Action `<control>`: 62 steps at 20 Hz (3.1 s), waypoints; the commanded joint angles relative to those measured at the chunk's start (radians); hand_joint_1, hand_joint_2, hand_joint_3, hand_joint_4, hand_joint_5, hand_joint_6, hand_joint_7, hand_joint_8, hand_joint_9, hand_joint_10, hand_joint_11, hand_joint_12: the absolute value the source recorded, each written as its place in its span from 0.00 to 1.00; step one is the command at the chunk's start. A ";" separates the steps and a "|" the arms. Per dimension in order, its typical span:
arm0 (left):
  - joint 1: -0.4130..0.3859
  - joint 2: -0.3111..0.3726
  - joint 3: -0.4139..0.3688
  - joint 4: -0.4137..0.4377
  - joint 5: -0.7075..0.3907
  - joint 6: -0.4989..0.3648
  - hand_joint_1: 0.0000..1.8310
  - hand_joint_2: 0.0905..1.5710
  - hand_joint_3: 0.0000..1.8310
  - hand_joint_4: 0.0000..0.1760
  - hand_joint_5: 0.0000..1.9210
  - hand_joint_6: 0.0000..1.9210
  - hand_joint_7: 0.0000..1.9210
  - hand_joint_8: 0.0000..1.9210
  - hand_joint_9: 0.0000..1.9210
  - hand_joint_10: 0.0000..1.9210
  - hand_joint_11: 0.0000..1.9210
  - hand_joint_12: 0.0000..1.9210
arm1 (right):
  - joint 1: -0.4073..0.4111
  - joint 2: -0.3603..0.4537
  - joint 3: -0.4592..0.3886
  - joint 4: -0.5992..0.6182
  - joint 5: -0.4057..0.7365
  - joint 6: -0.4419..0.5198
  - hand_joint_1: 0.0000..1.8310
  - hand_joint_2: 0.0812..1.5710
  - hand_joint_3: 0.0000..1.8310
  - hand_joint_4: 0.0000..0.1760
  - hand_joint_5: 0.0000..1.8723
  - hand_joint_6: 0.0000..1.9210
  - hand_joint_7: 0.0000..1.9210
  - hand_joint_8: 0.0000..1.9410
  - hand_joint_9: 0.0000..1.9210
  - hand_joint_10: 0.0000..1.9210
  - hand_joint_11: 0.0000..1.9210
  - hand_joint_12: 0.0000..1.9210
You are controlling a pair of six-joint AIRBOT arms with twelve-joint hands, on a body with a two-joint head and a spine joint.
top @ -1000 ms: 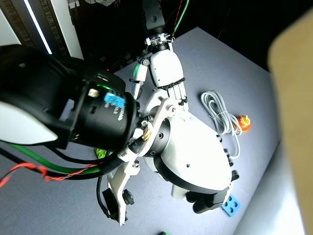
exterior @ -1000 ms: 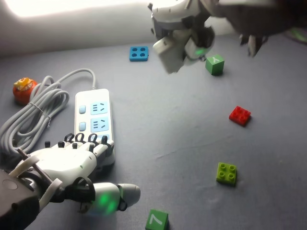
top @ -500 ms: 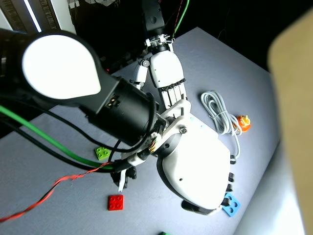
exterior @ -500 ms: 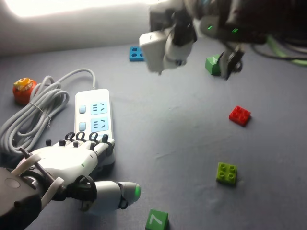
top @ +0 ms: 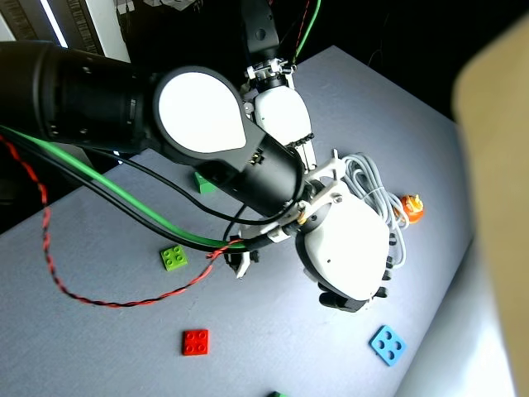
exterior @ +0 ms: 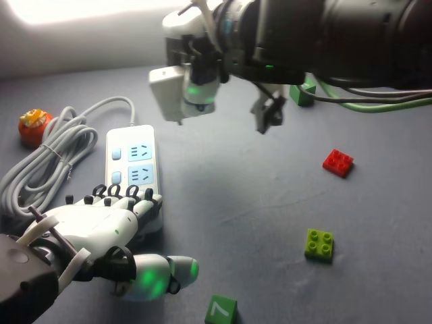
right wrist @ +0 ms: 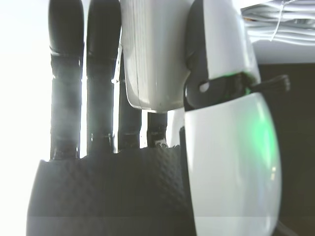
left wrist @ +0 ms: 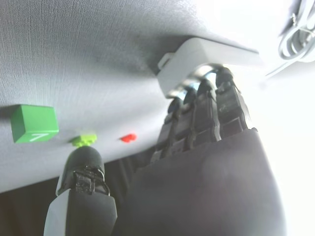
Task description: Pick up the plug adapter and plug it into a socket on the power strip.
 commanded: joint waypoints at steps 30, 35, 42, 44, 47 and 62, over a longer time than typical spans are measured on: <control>0.002 0.000 0.006 -0.003 0.061 -0.002 0.00 0.71 0.00 0.00 0.03 0.00 0.02 0.00 0.02 0.00 0.00 0.00 | -0.053 -0.126 0.092 -0.135 0.136 0.124 0.76 0.67 0.00 0.00 0.50 0.49 0.57 0.37 0.55 0.53 0.46 0.50; 0.001 0.000 0.007 -0.003 0.061 -0.003 0.00 0.72 0.00 0.00 0.03 0.00 0.02 0.00 0.02 0.00 0.01 0.00 | -0.063 -0.127 0.095 -0.135 0.131 0.128 0.69 0.67 0.00 0.00 0.51 0.51 0.59 0.39 0.57 0.32 0.45 0.51; -0.001 0.000 0.010 -0.003 0.061 -0.003 0.00 0.72 0.00 0.00 0.03 0.00 0.02 0.00 0.02 0.00 0.00 0.00 | -0.064 -0.133 0.095 -0.135 0.138 0.134 0.69 0.68 0.00 0.00 0.50 0.52 0.59 0.40 0.57 0.32 0.45 0.51; -0.001 0.000 0.010 -0.003 0.061 -0.003 0.00 0.72 0.00 0.00 0.03 0.00 0.02 0.00 0.01 0.00 0.00 0.00 | -0.067 -0.141 0.095 -0.135 0.136 0.126 0.75 0.67 0.00 0.00 0.49 0.50 0.58 0.37 0.55 0.53 0.45 0.51; -0.001 0.000 0.008 -0.003 0.061 -0.005 0.00 0.72 0.00 0.00 0.03 0.00 0.02 0.00 0.02 0.00 0.00 0.00 | -0.070 -0.156 0.097 -0.135 0.136 0.116 0.76 0.67 0.00 0.00 0.49 0.51 0.56 0.39 0.54 0.54 0.45 0.52; 0.002 0.001 0.005 -0.003 0.061 -0.007 0.00 0.72 0.00 0.00 0.04 0.00 0.03 0.00 0.02 0.00 0.00 0.00 | -0.109 -0.181 0.084 -0.135 0.138 0.095 0.75 0.65 0.00 0.00 0.50 0.49 0.61 0.32 0.61 0.38 0.51 0.44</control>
